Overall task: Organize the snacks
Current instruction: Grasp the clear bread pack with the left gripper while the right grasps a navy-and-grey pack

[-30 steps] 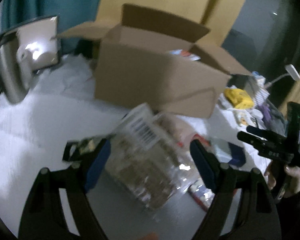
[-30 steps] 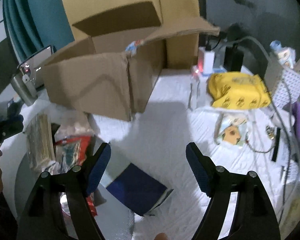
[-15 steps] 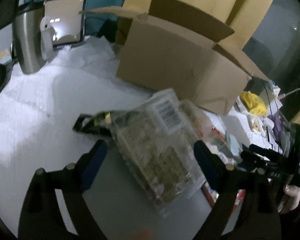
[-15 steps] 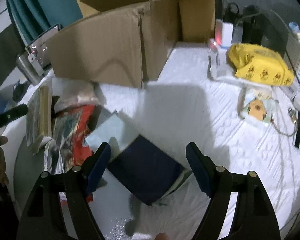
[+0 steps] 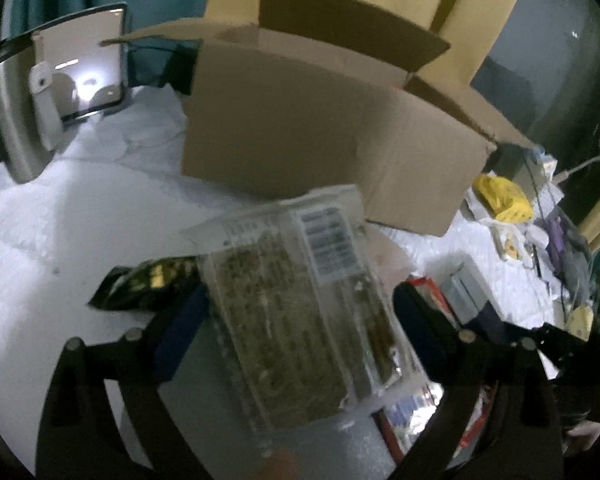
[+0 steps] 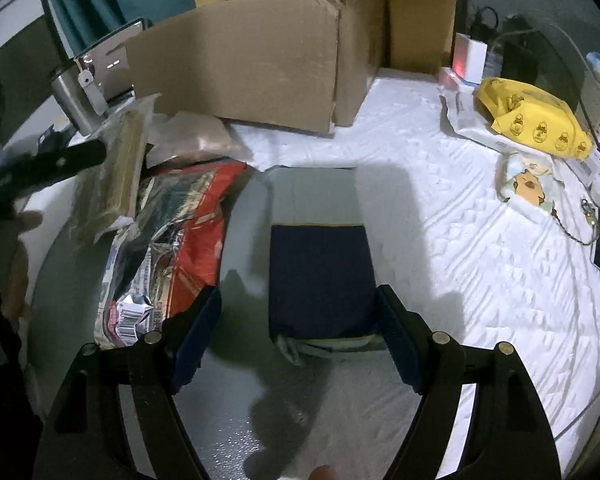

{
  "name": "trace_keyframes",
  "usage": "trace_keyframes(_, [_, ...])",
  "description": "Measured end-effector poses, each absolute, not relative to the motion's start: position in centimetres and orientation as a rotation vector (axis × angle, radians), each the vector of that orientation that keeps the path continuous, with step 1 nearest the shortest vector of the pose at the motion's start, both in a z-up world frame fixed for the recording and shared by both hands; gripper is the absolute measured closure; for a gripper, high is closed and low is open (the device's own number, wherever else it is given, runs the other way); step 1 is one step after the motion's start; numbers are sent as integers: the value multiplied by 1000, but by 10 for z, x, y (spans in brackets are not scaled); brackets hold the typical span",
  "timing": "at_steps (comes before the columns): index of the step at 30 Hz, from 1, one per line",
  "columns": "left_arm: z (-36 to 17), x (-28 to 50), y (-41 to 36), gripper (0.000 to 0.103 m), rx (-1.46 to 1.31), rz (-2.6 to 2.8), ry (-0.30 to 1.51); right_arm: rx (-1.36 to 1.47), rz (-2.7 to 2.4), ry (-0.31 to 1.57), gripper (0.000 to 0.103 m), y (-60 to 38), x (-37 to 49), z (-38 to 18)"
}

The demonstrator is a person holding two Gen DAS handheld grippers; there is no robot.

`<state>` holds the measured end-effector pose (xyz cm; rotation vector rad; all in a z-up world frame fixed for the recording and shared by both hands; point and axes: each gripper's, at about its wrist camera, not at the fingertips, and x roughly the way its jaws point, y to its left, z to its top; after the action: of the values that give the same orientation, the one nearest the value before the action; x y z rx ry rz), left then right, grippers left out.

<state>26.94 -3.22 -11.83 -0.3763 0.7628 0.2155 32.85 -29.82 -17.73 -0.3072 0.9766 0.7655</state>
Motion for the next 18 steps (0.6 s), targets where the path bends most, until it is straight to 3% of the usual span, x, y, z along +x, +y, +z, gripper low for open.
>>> trace_keyframes(10, [-141, 294, -52, 8, -243, 144, 873, -261, 725, 964, 23, -300, 344, -179])
trace_keyframes(12, [-145, 294, -54, 8, -226, 135, 879, -270, 725, 947, 27, -298, 342, -181])
trace_keyframes(14, [-145, 293, -53, 8, -239, 125, 874, -276, 710, 929, 48, -297, 342, -181])
trace_keyframes(18, [-145, 289, -49, 15, -252, 103, 867, -235, 710, 938, 50, -303, 346, -179])
